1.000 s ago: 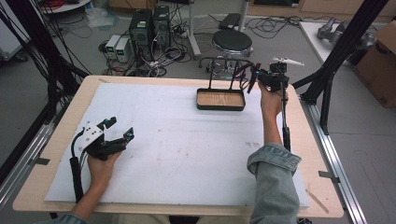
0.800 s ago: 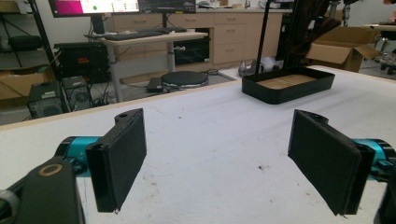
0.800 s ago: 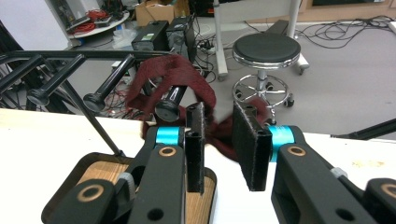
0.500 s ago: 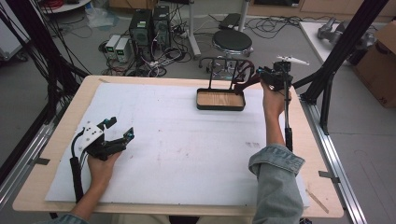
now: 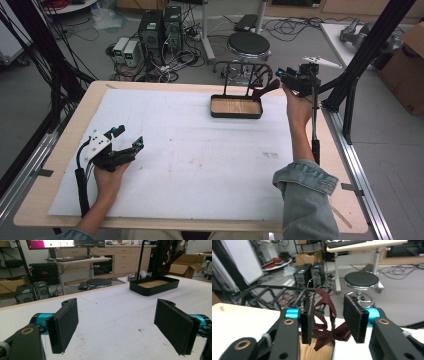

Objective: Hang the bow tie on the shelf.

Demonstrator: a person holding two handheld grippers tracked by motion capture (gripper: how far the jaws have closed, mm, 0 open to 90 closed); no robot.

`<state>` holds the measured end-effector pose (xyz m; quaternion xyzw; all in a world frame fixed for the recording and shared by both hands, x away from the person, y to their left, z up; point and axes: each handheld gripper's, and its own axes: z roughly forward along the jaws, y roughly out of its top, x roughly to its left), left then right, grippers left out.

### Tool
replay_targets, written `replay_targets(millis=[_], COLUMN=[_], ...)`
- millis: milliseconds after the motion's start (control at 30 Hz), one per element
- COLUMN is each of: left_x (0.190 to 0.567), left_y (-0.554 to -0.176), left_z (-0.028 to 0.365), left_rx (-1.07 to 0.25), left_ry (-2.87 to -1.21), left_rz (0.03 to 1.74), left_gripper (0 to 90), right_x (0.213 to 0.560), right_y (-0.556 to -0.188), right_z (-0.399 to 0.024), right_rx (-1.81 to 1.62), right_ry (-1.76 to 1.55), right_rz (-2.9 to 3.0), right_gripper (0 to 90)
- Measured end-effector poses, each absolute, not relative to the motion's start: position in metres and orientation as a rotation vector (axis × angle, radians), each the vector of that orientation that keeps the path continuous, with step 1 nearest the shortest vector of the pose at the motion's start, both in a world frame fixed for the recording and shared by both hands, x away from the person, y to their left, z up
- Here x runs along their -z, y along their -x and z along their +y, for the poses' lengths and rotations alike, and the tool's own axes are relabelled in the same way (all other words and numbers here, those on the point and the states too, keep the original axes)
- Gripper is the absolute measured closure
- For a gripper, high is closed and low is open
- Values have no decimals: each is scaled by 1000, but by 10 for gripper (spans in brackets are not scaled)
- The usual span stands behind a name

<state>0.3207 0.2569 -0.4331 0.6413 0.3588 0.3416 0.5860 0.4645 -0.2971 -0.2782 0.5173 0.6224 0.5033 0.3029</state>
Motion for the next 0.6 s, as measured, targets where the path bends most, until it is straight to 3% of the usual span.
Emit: replay_targets(millis=[267, 600], left_x=[433, 433], left_y=[-322, -323], left_z=[256, 255], left_rx=[-799, -803], left_ry=[-1493, -1489], left_rz=[832, 833], left_gripper=[200, 212], right_x=[271, 269], right_y=[-440, -410], right_z=[-301, -305], right_rx=[-1356, -1340], right_ry=[-1295, -1221], right_rz=[1635, 1662], right_gripper=[488, 305])
